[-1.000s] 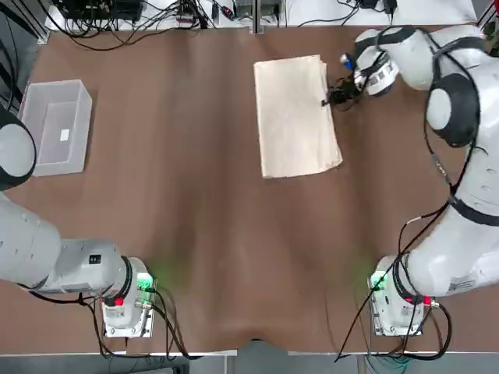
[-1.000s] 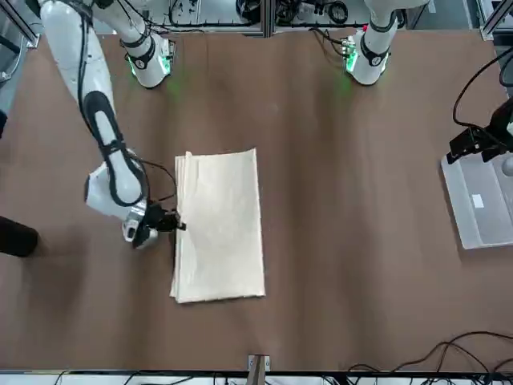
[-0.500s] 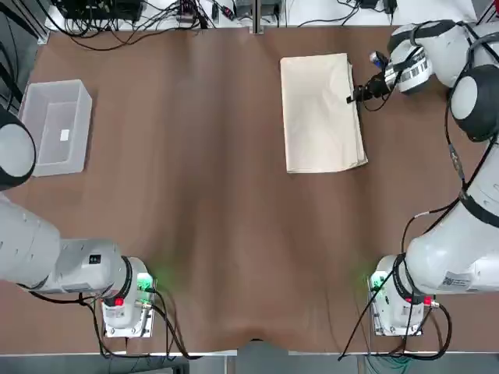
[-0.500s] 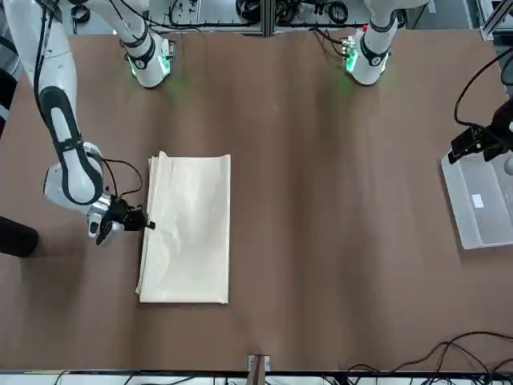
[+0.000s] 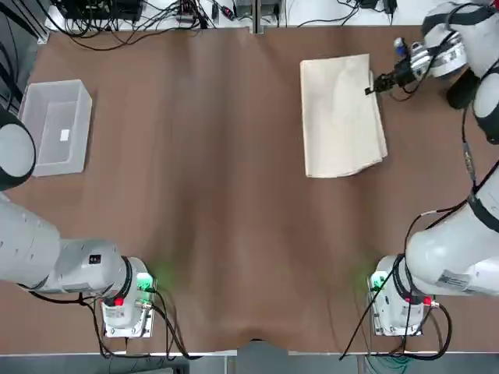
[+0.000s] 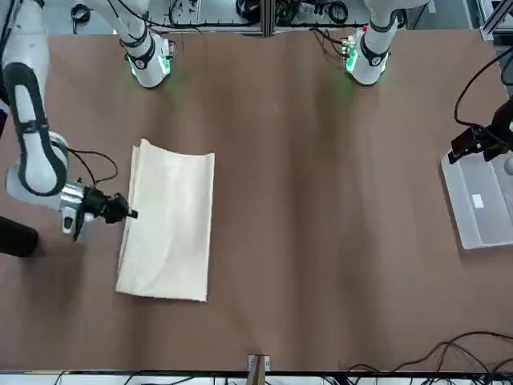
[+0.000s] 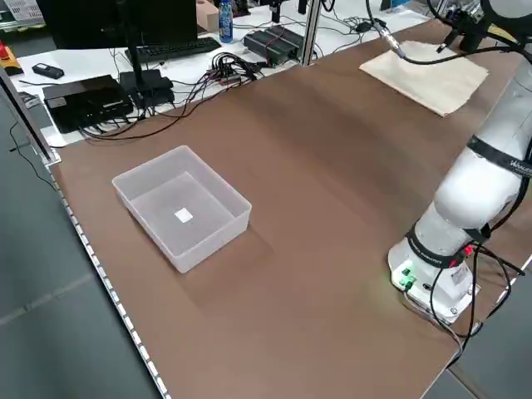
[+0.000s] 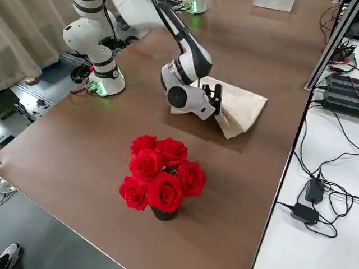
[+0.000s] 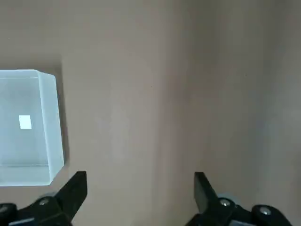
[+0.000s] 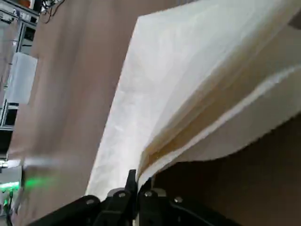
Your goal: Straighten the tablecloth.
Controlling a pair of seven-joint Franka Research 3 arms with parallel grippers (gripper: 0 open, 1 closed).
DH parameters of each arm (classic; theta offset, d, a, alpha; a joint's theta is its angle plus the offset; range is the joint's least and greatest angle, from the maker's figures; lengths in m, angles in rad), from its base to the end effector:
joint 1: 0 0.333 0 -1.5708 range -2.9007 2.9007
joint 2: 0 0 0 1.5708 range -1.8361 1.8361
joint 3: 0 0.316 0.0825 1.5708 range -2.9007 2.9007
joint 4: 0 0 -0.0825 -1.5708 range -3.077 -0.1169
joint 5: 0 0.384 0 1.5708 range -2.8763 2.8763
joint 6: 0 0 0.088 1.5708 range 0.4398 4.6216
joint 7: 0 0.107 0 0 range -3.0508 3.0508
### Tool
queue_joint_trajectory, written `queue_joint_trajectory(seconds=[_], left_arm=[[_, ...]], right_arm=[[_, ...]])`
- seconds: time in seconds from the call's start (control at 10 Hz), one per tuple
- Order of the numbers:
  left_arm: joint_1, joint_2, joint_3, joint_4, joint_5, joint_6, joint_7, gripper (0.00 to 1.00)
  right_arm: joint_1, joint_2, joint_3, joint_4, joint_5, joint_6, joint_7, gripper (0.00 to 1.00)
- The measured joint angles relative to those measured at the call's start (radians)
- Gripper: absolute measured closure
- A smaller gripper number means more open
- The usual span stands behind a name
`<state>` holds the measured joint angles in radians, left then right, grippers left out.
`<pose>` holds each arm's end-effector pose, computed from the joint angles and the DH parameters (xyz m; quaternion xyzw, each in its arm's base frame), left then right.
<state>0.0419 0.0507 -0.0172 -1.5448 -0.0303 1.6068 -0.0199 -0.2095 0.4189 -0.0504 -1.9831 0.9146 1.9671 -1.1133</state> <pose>0.5734 0.0113 0.6115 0.9996 0.0228 0.0057 0.0156 0.5708 -0.0980 0.2422 -0.9067 -0.1329 -0.0748 0.3933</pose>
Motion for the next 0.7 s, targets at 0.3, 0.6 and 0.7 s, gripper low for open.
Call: queue_joint_trajectory(seconds=[0.3, 0.6, 0.7], left_arm=[[0.0, 0.0, 0.0, 0.0, 0.0, 0.0, 0.0, 0.0], [0.0, 0.0, 0.0, 0.0, 0.0, 0.0, 0.0, 0.0], [0.0, 0.0, 0.0, 0.0, 0.0, 0.0, 0.0, 0.0]], right_arm=[[-0.061, 0.002, -0.006, -0.001, -0.057, -0.006, -0.021, 0.96], [-0.134, 0.016, -0.007, -0.005, -0.12, 0.034, -0.102, 0.96], [-0.175, 0.036, -0.008, -0.006, -0.123, 0.045, -0.157, 0.96]])
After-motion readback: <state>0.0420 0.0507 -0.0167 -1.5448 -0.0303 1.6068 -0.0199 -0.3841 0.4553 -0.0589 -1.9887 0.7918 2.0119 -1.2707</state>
